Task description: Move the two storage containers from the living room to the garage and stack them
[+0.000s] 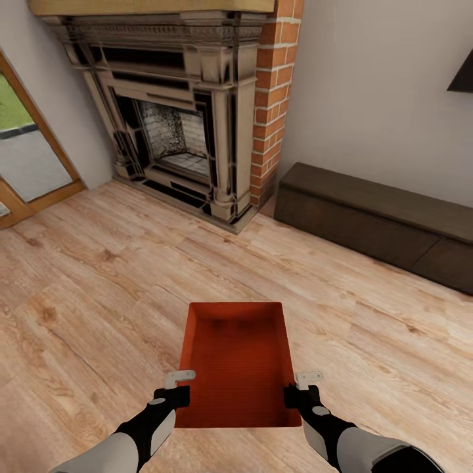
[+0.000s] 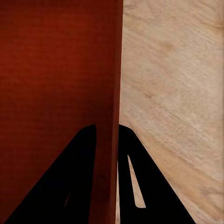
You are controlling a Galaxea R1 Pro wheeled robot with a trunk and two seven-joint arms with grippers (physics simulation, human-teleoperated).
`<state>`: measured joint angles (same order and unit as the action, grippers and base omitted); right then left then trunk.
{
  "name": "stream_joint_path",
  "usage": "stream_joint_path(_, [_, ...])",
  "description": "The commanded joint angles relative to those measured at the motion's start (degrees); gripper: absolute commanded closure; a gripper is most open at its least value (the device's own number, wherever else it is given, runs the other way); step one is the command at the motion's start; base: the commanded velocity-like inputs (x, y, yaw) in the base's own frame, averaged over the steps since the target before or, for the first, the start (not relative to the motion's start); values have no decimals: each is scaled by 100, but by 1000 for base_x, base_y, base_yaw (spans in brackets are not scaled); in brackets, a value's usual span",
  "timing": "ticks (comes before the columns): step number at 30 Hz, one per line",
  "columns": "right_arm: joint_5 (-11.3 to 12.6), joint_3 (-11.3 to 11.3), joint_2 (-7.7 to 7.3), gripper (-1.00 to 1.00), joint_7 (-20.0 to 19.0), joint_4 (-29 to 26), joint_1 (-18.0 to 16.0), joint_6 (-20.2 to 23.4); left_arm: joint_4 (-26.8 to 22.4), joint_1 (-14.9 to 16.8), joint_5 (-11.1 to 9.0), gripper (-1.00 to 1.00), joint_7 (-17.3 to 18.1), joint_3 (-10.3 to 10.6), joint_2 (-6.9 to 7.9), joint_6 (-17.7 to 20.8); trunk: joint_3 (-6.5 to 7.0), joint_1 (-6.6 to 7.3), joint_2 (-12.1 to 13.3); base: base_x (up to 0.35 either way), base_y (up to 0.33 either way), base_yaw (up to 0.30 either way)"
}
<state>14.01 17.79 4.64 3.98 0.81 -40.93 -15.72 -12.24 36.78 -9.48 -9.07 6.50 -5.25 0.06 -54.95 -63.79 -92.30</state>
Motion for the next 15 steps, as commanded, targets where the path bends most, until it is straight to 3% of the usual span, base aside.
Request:
stream_joint_path(1, [181,41,-7,100,33,24,-3,-41,-14,4,25,100,-77,-44,7,3,15,23,40,0,0,0])
stream_joint_path(15, [183,41,-7,100,16,24,-3,-45,8,4,16,100,-77,-52,7,3,266,331,601,0,0,0])
